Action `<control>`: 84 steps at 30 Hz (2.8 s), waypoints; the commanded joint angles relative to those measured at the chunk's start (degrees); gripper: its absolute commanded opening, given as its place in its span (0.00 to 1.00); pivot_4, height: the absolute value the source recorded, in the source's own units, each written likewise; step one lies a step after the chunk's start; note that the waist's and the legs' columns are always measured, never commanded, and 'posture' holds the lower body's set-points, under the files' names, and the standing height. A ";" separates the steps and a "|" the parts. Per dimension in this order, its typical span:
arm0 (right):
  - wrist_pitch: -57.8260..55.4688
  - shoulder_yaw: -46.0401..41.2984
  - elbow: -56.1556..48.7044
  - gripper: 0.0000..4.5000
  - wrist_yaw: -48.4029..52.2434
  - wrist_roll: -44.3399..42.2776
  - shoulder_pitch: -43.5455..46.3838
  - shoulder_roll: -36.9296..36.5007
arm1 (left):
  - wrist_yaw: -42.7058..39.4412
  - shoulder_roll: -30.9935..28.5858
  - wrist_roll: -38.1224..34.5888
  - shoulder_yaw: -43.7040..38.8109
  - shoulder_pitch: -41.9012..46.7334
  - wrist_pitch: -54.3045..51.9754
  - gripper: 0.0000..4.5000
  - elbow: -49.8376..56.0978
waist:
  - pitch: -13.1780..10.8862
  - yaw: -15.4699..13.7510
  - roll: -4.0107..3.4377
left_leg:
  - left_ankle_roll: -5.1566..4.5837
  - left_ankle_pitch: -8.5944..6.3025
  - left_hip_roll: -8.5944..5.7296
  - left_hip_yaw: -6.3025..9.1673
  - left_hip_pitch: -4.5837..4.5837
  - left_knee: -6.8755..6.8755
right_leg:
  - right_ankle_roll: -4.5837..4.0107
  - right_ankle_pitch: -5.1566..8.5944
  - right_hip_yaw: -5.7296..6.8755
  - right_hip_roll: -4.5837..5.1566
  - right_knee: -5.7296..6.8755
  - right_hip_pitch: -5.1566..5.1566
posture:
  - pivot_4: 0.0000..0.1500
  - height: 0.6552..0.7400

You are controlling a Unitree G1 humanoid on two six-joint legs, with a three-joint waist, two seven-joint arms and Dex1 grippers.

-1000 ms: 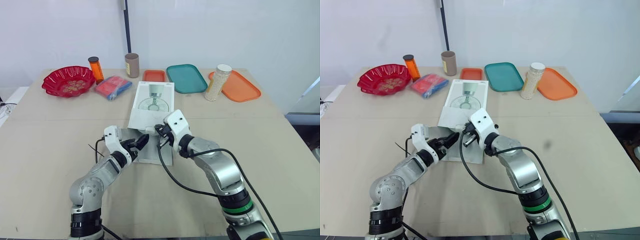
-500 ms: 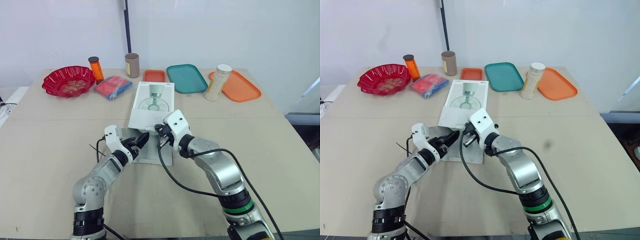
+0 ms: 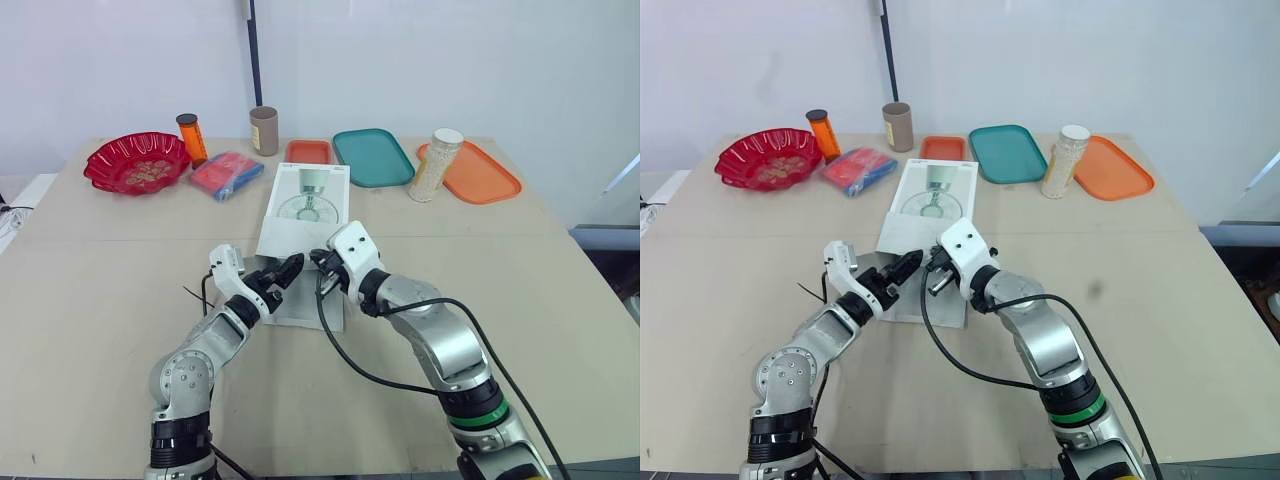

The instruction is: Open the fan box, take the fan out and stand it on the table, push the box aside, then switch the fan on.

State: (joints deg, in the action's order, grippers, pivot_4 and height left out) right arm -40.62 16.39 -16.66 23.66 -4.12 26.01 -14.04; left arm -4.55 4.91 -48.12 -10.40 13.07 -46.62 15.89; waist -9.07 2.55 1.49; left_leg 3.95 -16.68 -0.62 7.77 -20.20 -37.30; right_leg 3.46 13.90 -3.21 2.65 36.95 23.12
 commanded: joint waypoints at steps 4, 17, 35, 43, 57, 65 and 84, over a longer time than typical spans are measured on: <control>-1.52 1.51 2.39 0.00 0.64 0.68 -1.99 -0.96 | 0.73 1.22 -0.38 1.08 0.48 0.87 0.90 -1.97 | 0.00 -0.01 0.00 | 0.00 0.00 0.00 0.00 0.00 0.00 | 0.01 0.00 0.00 0.00 0.00 0.00 | 1.00 1.00; -1.74 1.86 2.25 0.00 1.00 0.48 -2.25 -1.50 | 2.36 -0.87 -3.77 0.18 -5.10 -0.38 0.90 2.64 | 0.01 0.00 0.00 | 0.00 0.00 0.00 0.01 0.01 0.03 | 0.20 0.13 0.00 0.00 -0.03 -0.01 | 1.00 1.00; -1.50 1.58 3.16 0.00 1.06 0.73 -1.47 -1.26 | 3.66 -0.41 -0.16 1.14 -2.73 3.06 0.90 -1.56 | 0.01 -0.03 0.00 | 0.00 0.00 0.00 0.01 0.01 0.04 | 0.29 0.19 0.00 0.00 -0.04 -0.01 | 1.00 1.00; -1.26 1.72 3.58 0.00 1.02 0.88 -1.38 -1.25 | 3.48 0.82 0.50 1.63 -1.11 4.78 0.90 -2.95 | 0.01 -0.05 0.00 | 0.00 0.00 -0.01 0.01 0.01 0.03 | 0.30 0.20 0.00 0.00 -0.04 -0.02 | 1.00 1.00; -0.90 1.72 4.00 0.00 1.22 1.40 -1.77 -1.17 | 2.80 1.37 -1.14 1.68 -0.89 5.93 0.90 -2.84 | 0.01 -0.05 0.01 | 0.03 0.01 0.00 0.02 0.01 0.03 | 0.31 0.20 0.00 0.00 -0.04 -0.02 | 1.00 1.00; -1.14 1.81 3.53 0.00 1.10 1.50 -2.10 -0.97 | 1.72 1.44 -3.77 1.98 -0.76 5.14 0.90 -2.68 | 0.01 -0.05 0.01 | 0.03 0.02 -0.01 0.02 0.01 0.03 | 0.33 0.22 0.01 0.00 -0.04 -0.03 | 1.00 1.00; -1.21 2.21 3.09 0.00 1.53 2.03 -2.60 -0.94 | 1.37 3.21 -4.19 2.44 0.73 6.41 0.90 -5.85 | 0.01 -0.06 0.01 | 0.06 0.03 -0.01 0.03 0.01 0.03 | 0.34 0.22 0.01 0.00 -0.06 -0.04 | 1.00 1.00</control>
State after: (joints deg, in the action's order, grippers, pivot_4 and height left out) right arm -39.76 16.86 -16.61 24.55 -2.08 25.68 -14.84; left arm -1.87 4.89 -50.65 -9.15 12.73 -41.24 9.04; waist -9.06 2.49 1.50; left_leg 4.01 -16.65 -0.62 7.80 -20.19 -37.27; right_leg 3.81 14.12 -3.21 2.66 36.89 23.08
